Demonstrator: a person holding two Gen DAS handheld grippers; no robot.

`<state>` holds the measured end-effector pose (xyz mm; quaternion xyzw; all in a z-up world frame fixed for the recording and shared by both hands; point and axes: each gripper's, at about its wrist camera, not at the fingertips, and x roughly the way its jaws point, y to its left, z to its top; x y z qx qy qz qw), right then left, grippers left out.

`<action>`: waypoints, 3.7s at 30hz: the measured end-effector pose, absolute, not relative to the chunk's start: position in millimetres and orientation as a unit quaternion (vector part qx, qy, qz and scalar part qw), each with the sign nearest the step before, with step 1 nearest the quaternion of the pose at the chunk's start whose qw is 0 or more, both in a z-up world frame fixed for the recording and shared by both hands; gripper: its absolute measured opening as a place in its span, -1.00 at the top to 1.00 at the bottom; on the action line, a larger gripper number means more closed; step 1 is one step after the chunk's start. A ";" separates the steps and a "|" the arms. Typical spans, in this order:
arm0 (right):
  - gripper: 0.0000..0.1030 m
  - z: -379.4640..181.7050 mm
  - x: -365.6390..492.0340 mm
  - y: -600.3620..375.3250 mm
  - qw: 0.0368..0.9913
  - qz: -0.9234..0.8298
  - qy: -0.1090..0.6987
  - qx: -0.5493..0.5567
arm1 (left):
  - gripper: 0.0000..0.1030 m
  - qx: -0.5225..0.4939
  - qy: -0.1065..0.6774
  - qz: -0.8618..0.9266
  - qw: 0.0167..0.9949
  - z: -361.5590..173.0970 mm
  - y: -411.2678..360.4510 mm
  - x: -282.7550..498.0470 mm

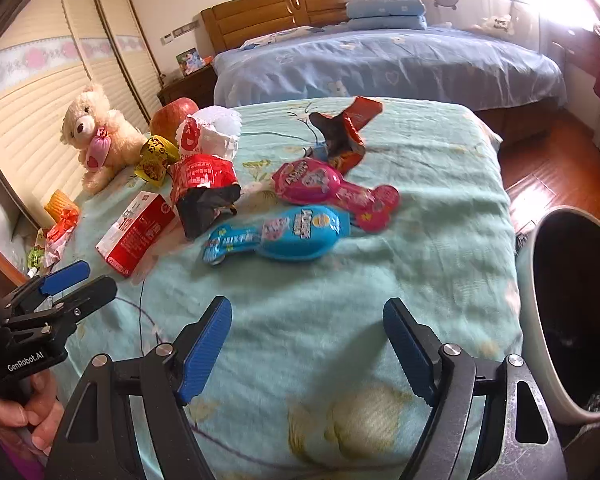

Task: Collect trash
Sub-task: 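Move both tools back toward the milk carton and blue candy toy, then grasp the white milk carton with left tool while right tool grasps blue candy toy, then carry carton and candy toy over the bin and open both tools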

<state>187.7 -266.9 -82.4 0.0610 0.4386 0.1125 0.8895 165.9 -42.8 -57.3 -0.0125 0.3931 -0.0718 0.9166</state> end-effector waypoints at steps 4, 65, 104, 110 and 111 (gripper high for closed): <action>-0.55 -83.7 200.9 -261.4 0.887 0.122 0.443 0.051 | -0.60 -0.010 0.397 -0.060 0.916 -58.4 -33.6 175.7; -0.15 -68.7 124.1 -388.6 0.904 -0.013 0.402 0.144 | 0.06 0.042 0.405 -0.238 0.882 -48.9 -170.9 155.3; -0.15 -73.1 111.6 -487.6 0.896 -0.112 0.400 0.155 | 0.06 0.105 0.400 -0.324 0.851 -44.8 -295.1 166.5; -0.15 -74.6 115.5 -498.1 0.894 -0.121 0.402 0.156 | 0.06 0.110 0.404 -0.330 0.846 -46.7 -310.4 170.5; -0.15 -75.3 116.5 -499.5 0.893 -0.123 0.404 0.154 | 0.06 0.111 0.405 -0.332 0.845 -46.7 -313.9 171.4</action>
